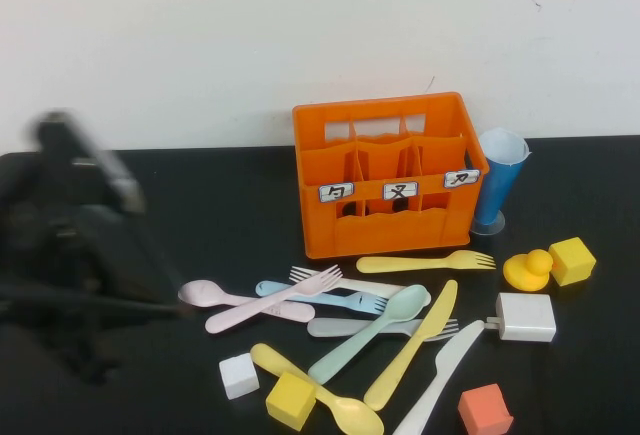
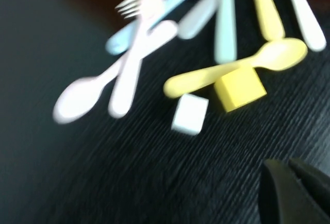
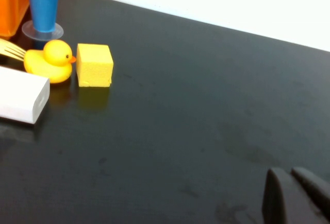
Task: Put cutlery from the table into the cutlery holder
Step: Pick up the knife
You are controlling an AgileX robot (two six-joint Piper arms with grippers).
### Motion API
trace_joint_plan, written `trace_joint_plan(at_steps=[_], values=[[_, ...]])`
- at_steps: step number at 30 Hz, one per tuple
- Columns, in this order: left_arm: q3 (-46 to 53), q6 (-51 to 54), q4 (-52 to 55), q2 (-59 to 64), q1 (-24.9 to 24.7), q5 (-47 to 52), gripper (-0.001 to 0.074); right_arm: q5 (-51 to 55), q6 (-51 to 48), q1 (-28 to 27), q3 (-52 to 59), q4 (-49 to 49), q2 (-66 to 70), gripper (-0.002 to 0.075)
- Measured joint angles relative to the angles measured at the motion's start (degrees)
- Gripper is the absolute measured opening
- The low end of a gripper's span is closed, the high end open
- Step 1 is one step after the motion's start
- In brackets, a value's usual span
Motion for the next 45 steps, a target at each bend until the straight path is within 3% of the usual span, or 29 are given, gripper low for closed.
trace_joint_plan(at_steps=[6, 13, 16, 21, 23, 25, 36, 45], values=[[-3.6, 3.4, 4.9, 11.0, -13.4, -3.7, 0.0009, 0.0, 0.0, 0.0, 0.0, 0.0, 0.0, -0.0003], [-3.9, 14.1, 8.3, 20.3, -24.3, -10.4, 0.0167, 0.0, 0.0, 0.0, 0.0, 0.0, 0.0, -0.0003], [-3.9, 15.0, 8.0, 23.5, -27.3, -14.9, 0.0202, 0.0, 0.0, 0.0, 0.0, 0.0, 0.0, -0.0003], [-4.0, 7.0, 5.1, 26.6, -30.4, -20.7, 0.0213, 0.0, 0.0, 0.0, 0.0, 0.0, 0.0, -0.0003], [-6.6, -9.6, 3.5, 30.2, -32.3, -22.7, 0.0215, 0.0, 0.0, 0.0, 0.0, 0.0, 0.0, -0.0003], [-9.3, -15.9, 3.2, 33.2, -33.2, -22.3, 0.0216, 0.0, 0.0, 0.0, 0.0, 0.0, 0.0, -0.0003], [-23.1, -20.1, 7.1, 47.2, -38.4, -17.6, 0.0218, 0.0, 0.0, 0.0, 0.0, 0.0, 0.0, -0.0003], [-26.9, -27.3, 15.3, 53.6, -40.2, -14.2, 0.0218, 0.0, 0.0, 0.0, 0.0, 0.0, 0.0, -0.0003]])
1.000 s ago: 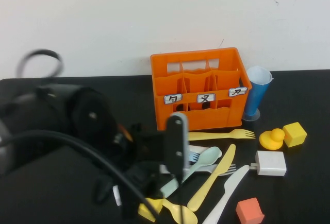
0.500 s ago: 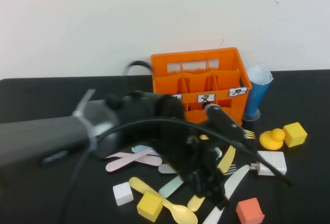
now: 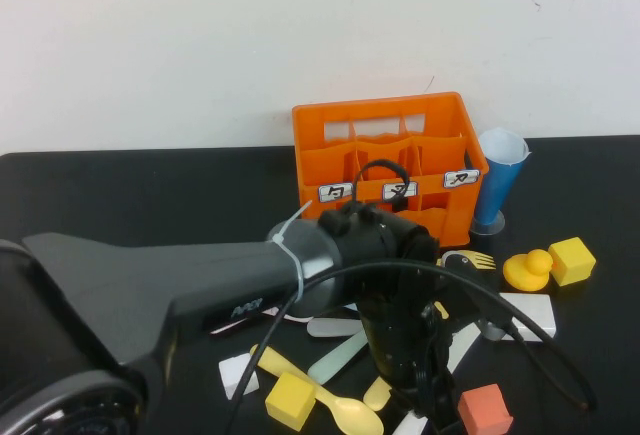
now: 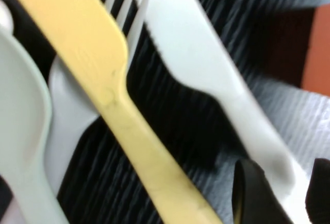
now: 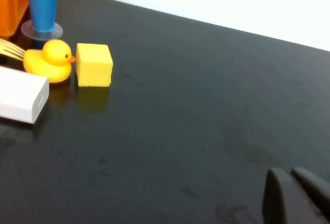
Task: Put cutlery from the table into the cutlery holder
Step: Pick up the knife
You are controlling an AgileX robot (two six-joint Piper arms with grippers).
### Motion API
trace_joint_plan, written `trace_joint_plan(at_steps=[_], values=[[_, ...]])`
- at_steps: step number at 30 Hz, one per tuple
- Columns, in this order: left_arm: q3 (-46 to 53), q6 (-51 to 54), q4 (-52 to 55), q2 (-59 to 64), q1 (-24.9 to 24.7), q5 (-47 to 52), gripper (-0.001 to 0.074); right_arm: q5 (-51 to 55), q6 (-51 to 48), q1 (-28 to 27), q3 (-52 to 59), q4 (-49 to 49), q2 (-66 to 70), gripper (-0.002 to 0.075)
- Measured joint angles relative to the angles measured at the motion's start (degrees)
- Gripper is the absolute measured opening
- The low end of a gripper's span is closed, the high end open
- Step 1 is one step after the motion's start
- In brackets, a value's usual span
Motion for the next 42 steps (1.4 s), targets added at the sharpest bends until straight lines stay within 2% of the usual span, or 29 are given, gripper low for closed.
trace_joint_plan(at_steps=[12, 22, 28, 30, 33, 38, 42], values=[[-0.3, -3.8, 2.8, 1.0, -2.7, -2.0, 0.0219, 0.0, 0.0, 0.0, 0.0, 0.0, 0.0, -0.0003], [-0.7, -13.0, 7.9, 2.2, -3.2, -2.4, 0.0220, 0.0, 0.0, 0.0, 0.0, 0.0, 0.0, -0.0003], [-1.3, -14.1, 8.5, 2.7, -3.4, -2.3, 0.0219, 0.0, 0.0, 0.0, 0.0, 0.0, 0.0, -0.0003], [-1.5, -14.1, 8.5, 2.8, -3.4, -2.2, 0.0203, 0.0, 0.0, 0.0, 0.0, 0.0, 0.0, -0.0003], [-1.6, -14.1, 8.6, 2.9, -3.4, -2.2, 0.0130, 0.0, 0.0, 0.0, 0.0, 0.0, 0.0, -0.0003], [-0.9, -14.0, 7.7, 2.2, -2.9, -3.4, 0.0124, 0.0, 0.0, 0.0, 0.0, 0.0, 0.0, -0.0003], [5.3, -13.8, 6.9, -1.0, -1.9, -9.7, 0.0124, 0.0, 0.0, 0.0, 0.0, 0.0, 0.0, -0.0003]])
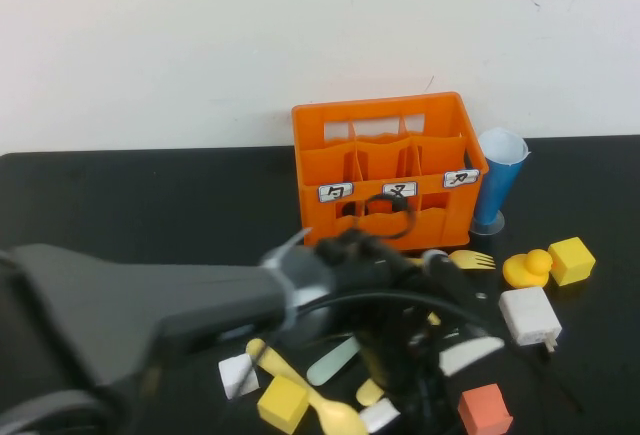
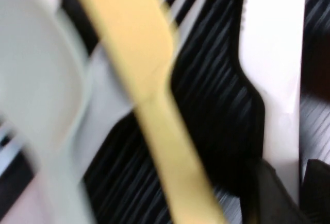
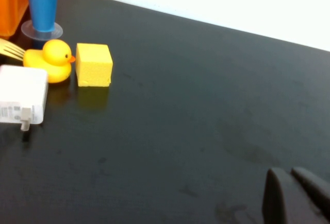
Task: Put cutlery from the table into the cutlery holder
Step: Pick up the knife, then place the knife on the box
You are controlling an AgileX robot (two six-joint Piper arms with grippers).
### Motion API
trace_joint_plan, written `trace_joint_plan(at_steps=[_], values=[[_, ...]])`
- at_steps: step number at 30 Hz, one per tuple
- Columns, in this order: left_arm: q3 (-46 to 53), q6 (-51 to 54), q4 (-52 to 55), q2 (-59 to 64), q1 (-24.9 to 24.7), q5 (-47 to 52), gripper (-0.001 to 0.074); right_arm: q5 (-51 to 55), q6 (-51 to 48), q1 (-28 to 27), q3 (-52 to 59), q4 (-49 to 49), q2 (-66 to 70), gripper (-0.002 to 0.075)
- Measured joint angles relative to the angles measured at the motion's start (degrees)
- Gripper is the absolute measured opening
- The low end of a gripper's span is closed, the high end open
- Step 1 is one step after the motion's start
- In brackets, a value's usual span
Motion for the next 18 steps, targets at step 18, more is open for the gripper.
trace_joint_plan(at_steps=[18], values=[[18.7, -0.1, 0.9, -20.1, 3.0, -31.0, 0.0124, 0.0, 0.0, 0.0, 0.0, -0.1, 0.0, -0.0003]])
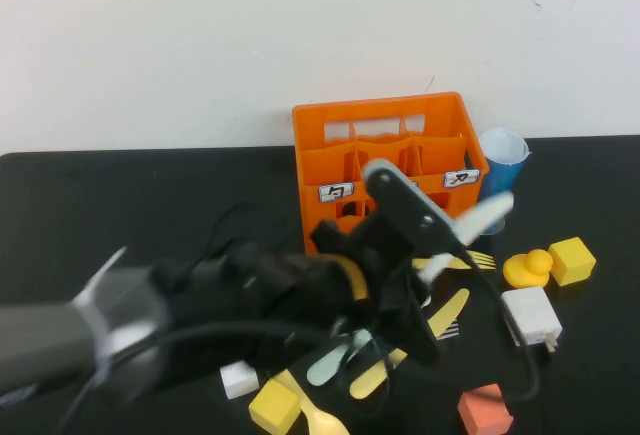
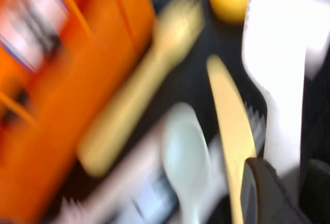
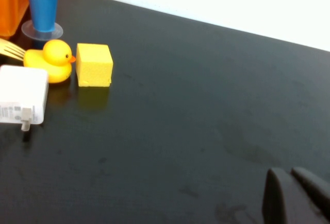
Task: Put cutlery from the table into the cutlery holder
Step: Place the knife on the box
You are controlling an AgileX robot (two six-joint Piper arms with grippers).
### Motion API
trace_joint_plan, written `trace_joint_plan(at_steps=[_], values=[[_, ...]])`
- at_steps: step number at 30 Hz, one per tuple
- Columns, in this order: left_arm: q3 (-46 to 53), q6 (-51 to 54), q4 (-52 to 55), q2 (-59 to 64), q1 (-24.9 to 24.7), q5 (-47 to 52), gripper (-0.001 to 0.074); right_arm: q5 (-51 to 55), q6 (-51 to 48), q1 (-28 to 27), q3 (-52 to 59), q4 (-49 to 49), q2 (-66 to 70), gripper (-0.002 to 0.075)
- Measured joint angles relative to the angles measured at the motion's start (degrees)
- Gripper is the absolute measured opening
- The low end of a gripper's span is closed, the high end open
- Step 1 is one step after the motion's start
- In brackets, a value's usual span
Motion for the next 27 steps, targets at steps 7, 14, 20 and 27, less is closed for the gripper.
trace_joint_plan(at_steps=[7, 14, 20, 27], values=[[13.7, -0.1, -0.8, -5.8, 1.6, -30.6, 0.0123, 0.0, 0.0, 0.0, 0.0, 0.0, 0.0, -0.0003], [15.6, -7.5, -0.8, -5.9, 5.9, -45.9, 0.0123, 0.0, 0.0, 0.0, 0.0, 0.0, 0.0, -0.0003], [15.6, -9.6, -0.2, -3.4, 8.0, -54.6, 0.0123, 0.0, 0.0, 0.0, 0.0, 0.0, 0.0, -0.0003], [10.8, -10.2, 0.1, 2.3, 8.2, -54.8, 0.0123, 0.0, 0.0, 0.0, 0.0, 0.0, 0.0, -0.0003]])
